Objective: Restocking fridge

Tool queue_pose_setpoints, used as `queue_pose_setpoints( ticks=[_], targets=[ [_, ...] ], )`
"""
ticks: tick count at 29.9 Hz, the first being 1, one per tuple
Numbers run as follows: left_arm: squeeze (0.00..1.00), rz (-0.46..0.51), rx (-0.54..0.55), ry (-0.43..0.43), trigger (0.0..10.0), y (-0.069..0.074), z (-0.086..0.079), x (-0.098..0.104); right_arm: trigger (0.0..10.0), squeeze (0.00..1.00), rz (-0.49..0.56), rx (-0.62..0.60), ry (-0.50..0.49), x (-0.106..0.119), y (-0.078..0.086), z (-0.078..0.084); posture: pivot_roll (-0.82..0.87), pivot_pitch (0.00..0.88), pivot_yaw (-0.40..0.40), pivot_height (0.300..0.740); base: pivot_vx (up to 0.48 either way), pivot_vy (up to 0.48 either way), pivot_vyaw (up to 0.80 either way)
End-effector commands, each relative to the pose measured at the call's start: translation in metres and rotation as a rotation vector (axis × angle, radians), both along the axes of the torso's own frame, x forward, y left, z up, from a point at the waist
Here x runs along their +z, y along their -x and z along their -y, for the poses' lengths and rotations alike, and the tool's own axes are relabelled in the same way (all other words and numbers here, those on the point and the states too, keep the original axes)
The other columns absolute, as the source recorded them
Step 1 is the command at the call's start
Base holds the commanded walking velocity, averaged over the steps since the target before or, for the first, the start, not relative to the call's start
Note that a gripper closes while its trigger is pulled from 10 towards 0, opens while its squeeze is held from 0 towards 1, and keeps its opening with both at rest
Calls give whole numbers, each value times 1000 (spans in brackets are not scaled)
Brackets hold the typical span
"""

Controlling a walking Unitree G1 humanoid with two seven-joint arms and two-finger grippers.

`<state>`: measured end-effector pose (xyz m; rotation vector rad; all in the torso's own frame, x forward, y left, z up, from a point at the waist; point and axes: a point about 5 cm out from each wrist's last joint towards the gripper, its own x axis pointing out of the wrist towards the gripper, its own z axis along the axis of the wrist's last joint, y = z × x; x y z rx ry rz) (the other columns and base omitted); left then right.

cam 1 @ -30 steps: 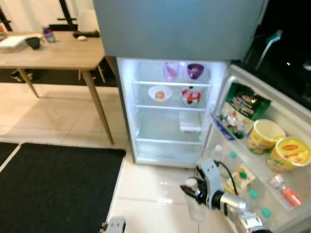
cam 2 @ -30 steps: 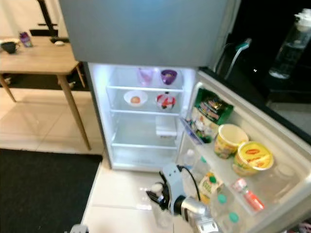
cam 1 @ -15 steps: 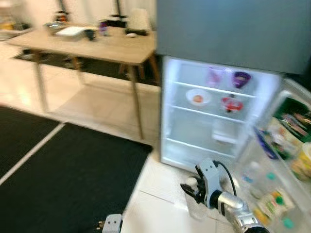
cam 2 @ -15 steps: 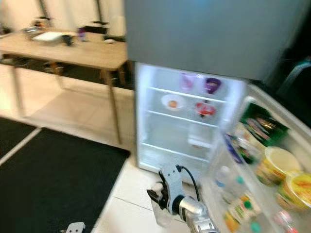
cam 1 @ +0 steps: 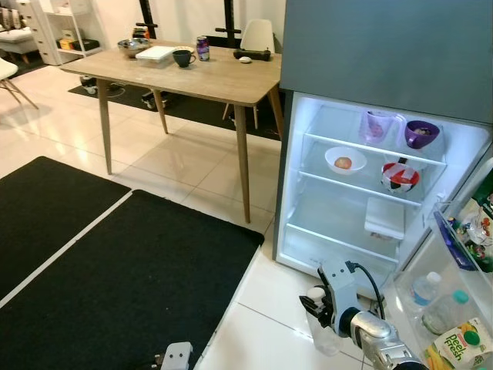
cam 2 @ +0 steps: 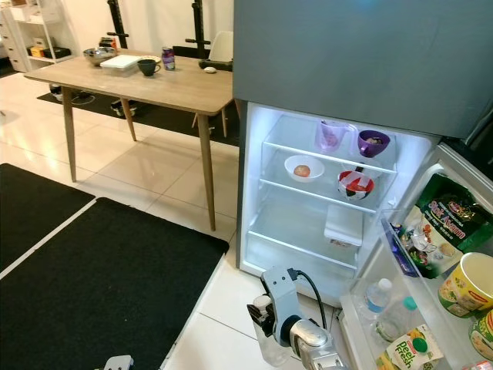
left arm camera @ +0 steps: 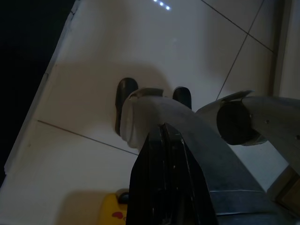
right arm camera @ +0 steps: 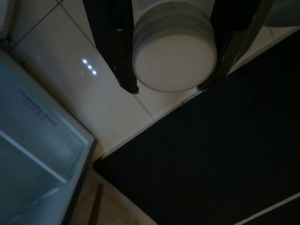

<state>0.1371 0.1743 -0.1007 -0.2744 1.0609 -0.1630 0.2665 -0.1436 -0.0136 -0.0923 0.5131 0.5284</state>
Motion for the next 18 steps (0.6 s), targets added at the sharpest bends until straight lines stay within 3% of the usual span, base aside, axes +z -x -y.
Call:
queue_pose_setpoints(
  ticks=[1, 18],
  targets=[
    [0, -13, 1, 6, 10000, 2, 1, -1, 10000, 0, 25, -11, -3, 4, -6, -1, -74, 0, -16, 740, 307, 0, 0],
    [0, -5, -15, -1, 10000, 1, 1, 0, 10000, 0, 83, -94, -6, 14, -18, 5, -74, 0, -21, 740, 325, 0, 0]
  ],
)
